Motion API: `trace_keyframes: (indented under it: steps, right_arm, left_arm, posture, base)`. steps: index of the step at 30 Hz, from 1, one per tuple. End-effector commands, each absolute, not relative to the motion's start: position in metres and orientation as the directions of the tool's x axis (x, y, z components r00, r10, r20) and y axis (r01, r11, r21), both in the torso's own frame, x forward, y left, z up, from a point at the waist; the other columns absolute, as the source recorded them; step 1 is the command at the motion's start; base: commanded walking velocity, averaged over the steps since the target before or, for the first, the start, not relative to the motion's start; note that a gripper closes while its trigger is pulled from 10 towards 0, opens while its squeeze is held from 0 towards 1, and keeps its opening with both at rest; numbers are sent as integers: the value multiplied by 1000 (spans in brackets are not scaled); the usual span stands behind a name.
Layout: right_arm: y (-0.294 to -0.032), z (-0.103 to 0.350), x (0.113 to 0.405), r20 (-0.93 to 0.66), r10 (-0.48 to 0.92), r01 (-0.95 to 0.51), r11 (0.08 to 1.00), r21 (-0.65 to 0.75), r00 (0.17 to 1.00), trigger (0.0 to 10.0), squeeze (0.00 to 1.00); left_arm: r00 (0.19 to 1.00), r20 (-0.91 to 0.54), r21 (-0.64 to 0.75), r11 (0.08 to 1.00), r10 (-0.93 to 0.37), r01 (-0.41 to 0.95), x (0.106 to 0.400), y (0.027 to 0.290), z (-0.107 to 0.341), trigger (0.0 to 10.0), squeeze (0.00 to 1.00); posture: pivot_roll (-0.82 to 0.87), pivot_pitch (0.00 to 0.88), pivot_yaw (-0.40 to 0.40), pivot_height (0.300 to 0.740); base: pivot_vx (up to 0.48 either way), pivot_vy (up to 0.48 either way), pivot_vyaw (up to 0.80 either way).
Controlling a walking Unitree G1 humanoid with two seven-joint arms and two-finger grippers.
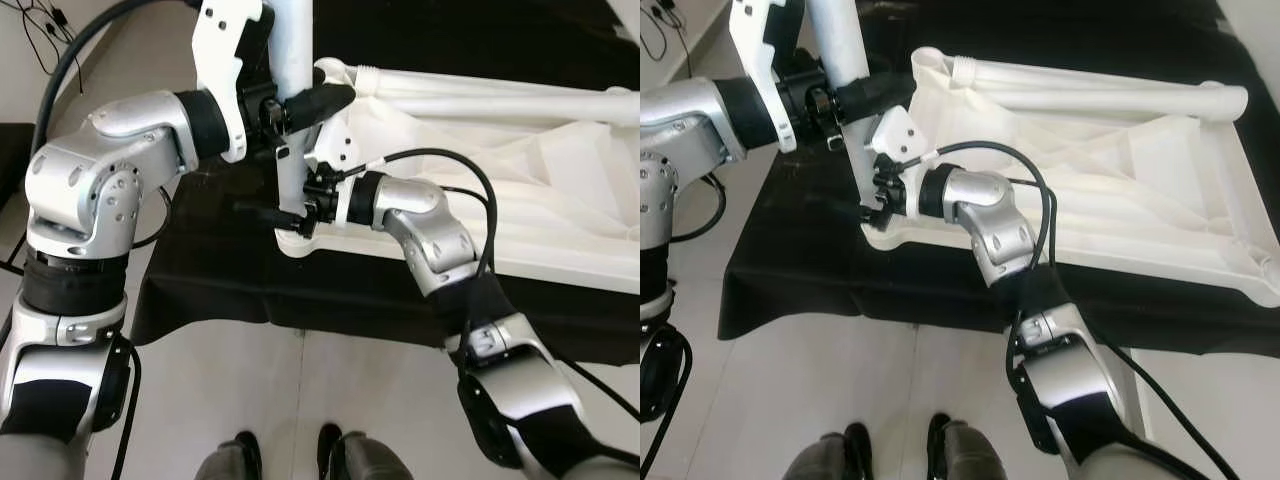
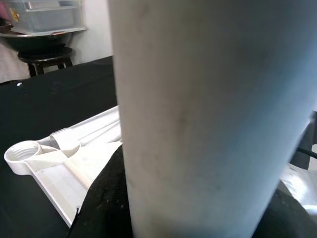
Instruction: Building children table
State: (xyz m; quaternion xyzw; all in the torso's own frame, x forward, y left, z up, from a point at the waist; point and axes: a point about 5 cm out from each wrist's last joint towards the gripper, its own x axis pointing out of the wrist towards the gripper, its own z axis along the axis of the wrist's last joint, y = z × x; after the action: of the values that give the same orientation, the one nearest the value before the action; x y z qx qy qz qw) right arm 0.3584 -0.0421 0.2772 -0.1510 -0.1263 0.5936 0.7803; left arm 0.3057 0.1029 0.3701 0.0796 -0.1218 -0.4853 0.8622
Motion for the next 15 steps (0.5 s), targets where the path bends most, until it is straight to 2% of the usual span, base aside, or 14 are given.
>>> trace_keyframes:
  steps: [1, 8, 13, 15]
  right_arm:
    - [-21, 279, 349, -20, 993, -909, 96, -405, 113, 0, 0]
    - [-20, 277, 352, -40, 997, -918, 46, -393, 67, 0, 0]
    - [-20, 273, 354, -24, 995, -921, 78, -383, 94, 0, 0]
    - [-20, 270, 356, 5, 989, -917, 137, -374, 146, 0, 0]
  left_arm:
    - [410, 54, 227, 411, -911, 883, 301, 86, 357, 0, 0]
    - [407, 56, 230, 408, -912, 884, 301, 85, 357, 0, 0]
    - [403, 56, 236, 404, -914, 884, 300, 84, 356, 0, 0]
    - [397, 67, 246, 401, -915, 882, 300, 83, 356, 0, 0]
  posture:
    - [-162, 273, -44, 740]
    - [-166, 274, -45, 740]
    - [-168, 278, -47, 740]
    - [-168, 278, -47, 740]
  base:
    - [0, 0, 0]
    - [0, 0, 0]
    - [0, 0, 0]
    - [0, 0, 0]
